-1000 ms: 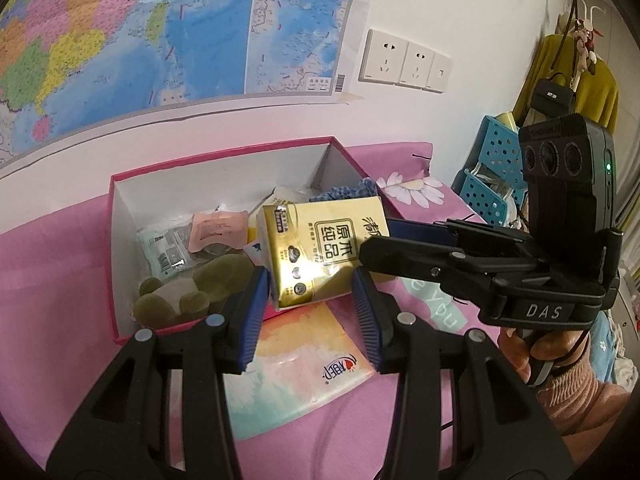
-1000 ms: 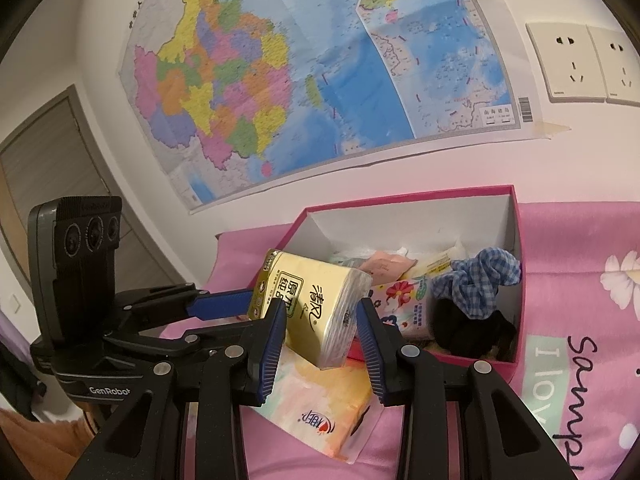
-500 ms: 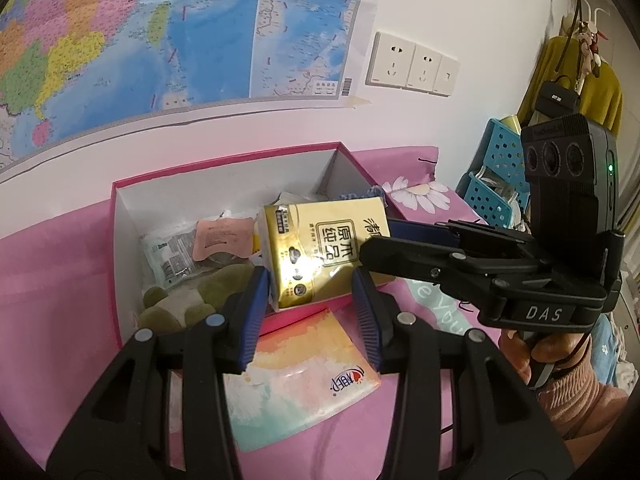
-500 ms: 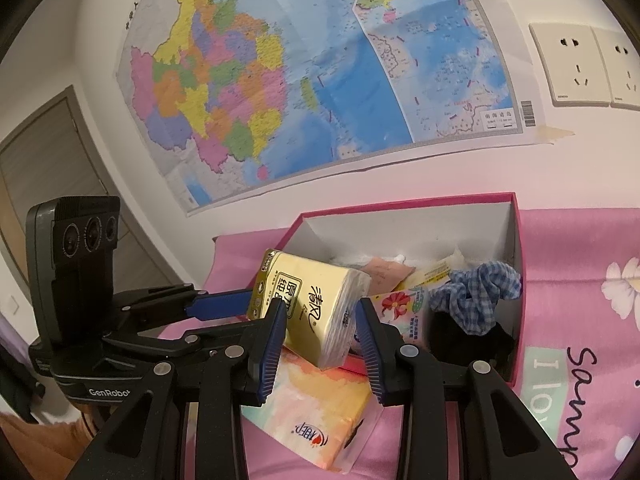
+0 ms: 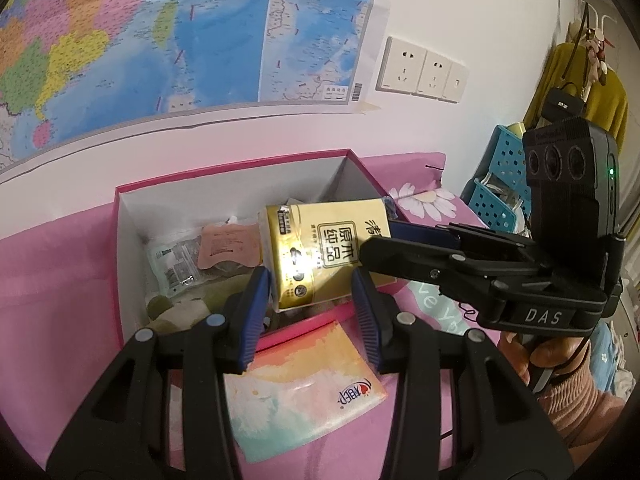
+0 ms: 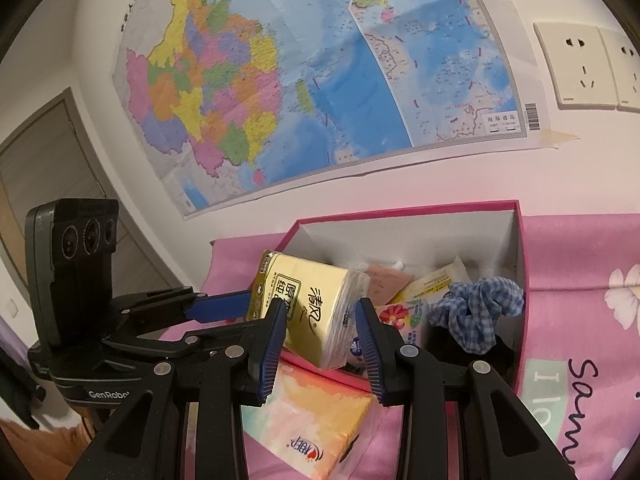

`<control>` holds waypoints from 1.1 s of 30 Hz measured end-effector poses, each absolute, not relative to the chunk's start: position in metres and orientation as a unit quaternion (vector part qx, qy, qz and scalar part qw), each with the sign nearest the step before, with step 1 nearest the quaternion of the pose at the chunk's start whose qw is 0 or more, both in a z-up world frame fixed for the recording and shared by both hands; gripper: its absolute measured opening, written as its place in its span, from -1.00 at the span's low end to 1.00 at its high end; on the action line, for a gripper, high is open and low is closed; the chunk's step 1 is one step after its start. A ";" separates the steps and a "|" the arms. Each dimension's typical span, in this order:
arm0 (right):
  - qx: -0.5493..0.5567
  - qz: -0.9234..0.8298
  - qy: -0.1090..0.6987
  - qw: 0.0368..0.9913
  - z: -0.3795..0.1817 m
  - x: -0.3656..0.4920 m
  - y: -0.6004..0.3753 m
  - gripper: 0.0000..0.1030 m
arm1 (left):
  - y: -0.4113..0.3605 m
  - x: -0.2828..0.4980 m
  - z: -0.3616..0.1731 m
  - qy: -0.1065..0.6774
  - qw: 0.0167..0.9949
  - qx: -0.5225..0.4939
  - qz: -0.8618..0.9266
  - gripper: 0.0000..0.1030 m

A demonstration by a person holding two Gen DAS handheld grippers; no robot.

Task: Organize soft objects
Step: 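Carry the gold tissue pack with the right gripper over the box opening, then lower the gold tissue pack into the box and open the right gripper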

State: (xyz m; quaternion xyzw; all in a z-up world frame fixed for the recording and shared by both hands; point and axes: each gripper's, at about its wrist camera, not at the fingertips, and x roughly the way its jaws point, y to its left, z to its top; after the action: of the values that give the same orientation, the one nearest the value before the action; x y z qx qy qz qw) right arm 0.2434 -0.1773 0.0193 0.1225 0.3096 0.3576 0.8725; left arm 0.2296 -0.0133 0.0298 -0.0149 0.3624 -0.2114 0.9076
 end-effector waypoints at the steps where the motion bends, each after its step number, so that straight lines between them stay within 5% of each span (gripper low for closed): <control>1: 0.122 0.357 0.310 0.872 0.019 0.245 -0.177 -0.29 | -0.013 0.231 0.030 0.362 0.908 -0.014 -0.210 -0.15; 33: 0.124 0.341 0.325 0.873 0.011 0.273 -0.174 -0.31 | -0.014 0.257 0.027 0.379 0.902 -0.014 -0.205 -0.16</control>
State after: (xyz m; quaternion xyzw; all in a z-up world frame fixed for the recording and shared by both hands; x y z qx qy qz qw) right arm 0.2726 -0.1742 0.0114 0.1241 0.3254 0.3410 0.8732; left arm 0.2566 -0.0141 0.0270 -0.0143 0.3786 -0.2053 0.9024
